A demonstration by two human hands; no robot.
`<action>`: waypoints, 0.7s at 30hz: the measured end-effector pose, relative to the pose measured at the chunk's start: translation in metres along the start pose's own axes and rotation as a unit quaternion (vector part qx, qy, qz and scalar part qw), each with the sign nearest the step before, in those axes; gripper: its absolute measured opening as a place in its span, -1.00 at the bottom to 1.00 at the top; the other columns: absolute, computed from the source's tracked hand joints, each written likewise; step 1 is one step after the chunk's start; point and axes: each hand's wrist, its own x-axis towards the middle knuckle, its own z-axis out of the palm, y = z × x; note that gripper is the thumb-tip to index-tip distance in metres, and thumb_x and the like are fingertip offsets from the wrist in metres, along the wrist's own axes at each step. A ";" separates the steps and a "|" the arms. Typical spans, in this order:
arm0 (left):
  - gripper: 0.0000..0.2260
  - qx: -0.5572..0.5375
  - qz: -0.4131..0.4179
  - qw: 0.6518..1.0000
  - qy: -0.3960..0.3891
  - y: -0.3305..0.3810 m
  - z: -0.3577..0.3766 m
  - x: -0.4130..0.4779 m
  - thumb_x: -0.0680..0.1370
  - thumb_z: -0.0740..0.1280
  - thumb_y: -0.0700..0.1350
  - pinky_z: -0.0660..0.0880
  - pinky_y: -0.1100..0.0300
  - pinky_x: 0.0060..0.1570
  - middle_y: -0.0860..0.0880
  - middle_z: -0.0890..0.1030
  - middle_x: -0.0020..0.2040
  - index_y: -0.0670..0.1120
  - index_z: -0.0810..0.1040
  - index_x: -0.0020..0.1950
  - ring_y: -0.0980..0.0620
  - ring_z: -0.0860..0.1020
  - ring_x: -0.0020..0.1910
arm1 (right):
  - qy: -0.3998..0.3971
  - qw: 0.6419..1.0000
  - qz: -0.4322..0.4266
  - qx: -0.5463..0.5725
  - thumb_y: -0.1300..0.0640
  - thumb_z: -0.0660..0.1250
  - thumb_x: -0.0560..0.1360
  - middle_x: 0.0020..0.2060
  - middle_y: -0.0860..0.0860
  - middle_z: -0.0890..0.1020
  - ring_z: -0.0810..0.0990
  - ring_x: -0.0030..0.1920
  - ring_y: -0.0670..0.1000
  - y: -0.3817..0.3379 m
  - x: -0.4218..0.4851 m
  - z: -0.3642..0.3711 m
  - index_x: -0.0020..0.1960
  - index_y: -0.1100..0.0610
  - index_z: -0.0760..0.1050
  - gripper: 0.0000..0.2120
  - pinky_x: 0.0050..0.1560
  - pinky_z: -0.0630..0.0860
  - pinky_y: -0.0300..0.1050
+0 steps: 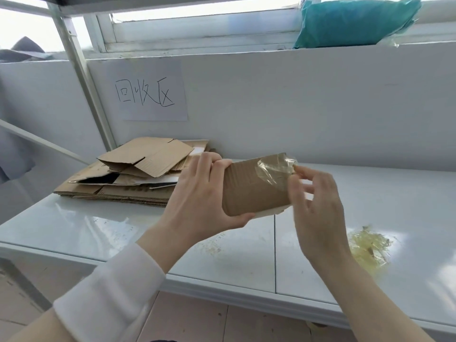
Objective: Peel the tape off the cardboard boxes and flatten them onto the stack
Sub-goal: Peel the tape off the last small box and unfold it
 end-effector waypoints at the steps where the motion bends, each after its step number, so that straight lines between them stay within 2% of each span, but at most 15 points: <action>1: -0.19 0.010 -0.002 1.000 -0.005 0.003 0.000 0.000 0.21 0.20 0.41 0.45 0.03 0.04 -0.10 0.46 0.09 -0.18 0.44 0.22 -0.08 0.42 0.05 | 0.001 0.999 -0.012 -0.053 -0.27 0.24 0.35 0.00 -0.16 0.38 0.47 -0.07 -0.23 0.001 0.000 0.001 0.05 -0.07 0.38 -0.62 -0.13 0.39 -0.36; 3: -0.19 0.028 -0.007 0.999 -0.016 0.010 0.001 0.000 0.20 0.18 0.42 0.43 0.00 0.00 -0.09 0.49 0.07 -0.18 0.45 0.19 -0.11 0.45 0.03 | 0.023 0.988 -0.045 -0.147 -0.12 0.41 0.34 -0.01 -0.08 0.36 0.47 -0.16 -0.09 0.005 0.003 0.002 0.04 0.10 0.40 -0.59 -0.19 0.37 -0.22; 6: -0.19 0.052 -0.005 0.998 -0.035 0.018 0.003 -0.001 0.20 0.16 0.43 0.33 0.02 -0.01 -0.08 0.52 0.05 -0.16 0.46 0.19 -0.12 0.48 0.02 | 0.055 0.975 -0.095 -0.196 0.08 0.38 0.44 -0.08 0.04 0.46 0.56 -0.26 0.12 0.011 0.009 0.000 -0.12 0.21 0.46 -0.80 -0.27 0.49 -0.03; 8: -0.16 0.070 -0.016 0.996 -0.054 0.024 0.007 0.001 0.20 0.12 0.44 0.25 0.02 -0.02 -0.07 0.54 0.04 -0.15 0.46 0.22 -0.12 0.48 0.02 | 0.055 0.971 -0.108 -0.205 0.13 0.33 0.48 -0.10 0.09 0.50 0.58 -0.30 0.18 0.015 0.010 0.000 -0.15 0.24 0.47 -0.84 -0.30 0.53 0.04; 10: -0.10 0.088 -0.032 0.992 -0.081 0.034 0.008 0.007 0.18 0.05 0.46 0.23 -0.08 0.10 -0.09 0.55 0.04 -0.15 0.45 0.26 -0.12 0.49 0.04 | 0.046 0.971 -0.114 -0.204 0.17 0.30 0.50 -0.11 0.08 0.52 0.57 -0.32 0.16 0.016 0.009 0.000 -0.14 0.24 0.47 -0.87 -0.31 0.51 0.03; 12: -0.10 0.104 -0.030 0.987 -0.117 0.043 0.009 0.013 0.20 0.02 0.48 0.05 -0.24 0.32 -0.08 0.52 0.11 -0.13 0.40 0.28 -0.10 0.46 0.13 | 0.043 0.975 -0.113 -0.189 0.20 0.30 0.50 -0.14 0.06 0.52 0.54 -0.34 0.06 0.016 0.008 -0.002 -0.15 0.23 0.47 -0.91 -0.30 0.46 -0.07; 13: -0.14 0.098 -0.025 0.987 -0.128 0.045 0.011 0.015 0.22 0.06 0.48 -0.02 -0.23 0.37 -0.05 0.47 0.15 -0.11 0.35 0.29 -0.07 0.43 0.18 | 0.046 0.978 -0.105 -0.175 0.21 0.30 0.50 -0.16 0.05 0.52 0.53 -0.36 -0.01 0.016 0.009 -0.004 -0.15 0.21 0.47 -0.92 -0.28 0.44 -0.14; 14: -0.16 0.073 -0.024 0.988 -0.133 0.046 0.013 0.016 0.22 0.11 0.47 0.02 -0.15 0.39 -0.02 0.43 0.18 -0.08 0.31 0.30 -0.05 0.40 0.20 | 0.052 0.984 -0.083 -0.150 0.21 0.30 0.50 -0.17 0.03 0.53 0.53 -0.36 -0.06 0.016 0.011 -0.008 -0.16 0.18 0.46 -0.92 -0.27 0.44 -0.19; 15: -0.17 0.040 -0.022 0.991 -0.126 0.047 0.014 0.017 0.21 0.13 0.47 0.15 -0.05 0.35 -0.01 0.42 0.17 -0.06 0.30 0.29 -0.04 0.40 0.18 | 0.060 0.991 -0.042 -0.108 0.20 0.28 0.52 -0.19 0.01 0.53 0.57 -0.36 -0.08 0.016 0.015 -0.012 -0.15 0.15 0.44 -0.92 -0.28 0.50 -0.20; 16: -0.18 0.012 -0.019 0.994 -0.110 0.048 0.014 0.017 0.18 0.12 0.46 0.28 0.02 0.24 -0.01 0.43 0.13 -0.06 0.33 0.25 -0.05 0.42 0.13 | 0.075 0.996 0.011 -0.052 0.20 0.26 0.53 -0.21 -0.01 0.52 0.59 -0.38 -0.09 0.017 0.019 -0.018 -0.14 0.15 0.42 -0.92 -0.33 0.56 -0.19; 18: -0.23 -0.038 -0.012 0.998 -0.056 0.046 0.018 0.014 0.17 0.13 0.43 0.41 0.07 0.03 -0.02 0.47 0.03 -0.09 0.38 0.16 -0.07 0.47 0.00 | 0.132 0.980 0.120 0.083 0.22 0.21 0.56 -0.24 -0.03 0.47 0.59 -0.44 -0.11 0.022 0.031 -0.035 -0.09 0.19 0.39 -0.94 -0.44 0.59 -0.21; 19: -0.26 -0.064 -0.016 0.998 -0.025 0.044 0.019 0.013 0.18 0.16 0.42 0.43 0.08 0.00 -0.03 0.48 0.00 -0.10 0.38 0.13 -0.07 0.48 -0.02 | 0.161 0.967 0.155 0.124 0.22 0.20 0.56 -0.25 -0.03 0.44 0.57 -0.45 -0.11 0.026 0.038 -0.046 -0.07 0.20 0.37 -0.95 -0.44 0.60 -0.21; 21: -0.27 -0.105 -0.020 0.994 0.021 0.043 0.020 0.012 0.20 0.22 0.41 0.41 0.14 0.03 -0.02 0.48 0.02 -0.10 0.36 0.15 -0.04 0.47 0.00 | 0.175 0.967 0.171 0.072 0.17 0.21 0.56 -0.24 -0.02 0.46 0.54 -0.40 -0.11 0.038 0.045 -0.065 -0.04 0.19 0.37 -0.92 -0.35 0.58 -0.28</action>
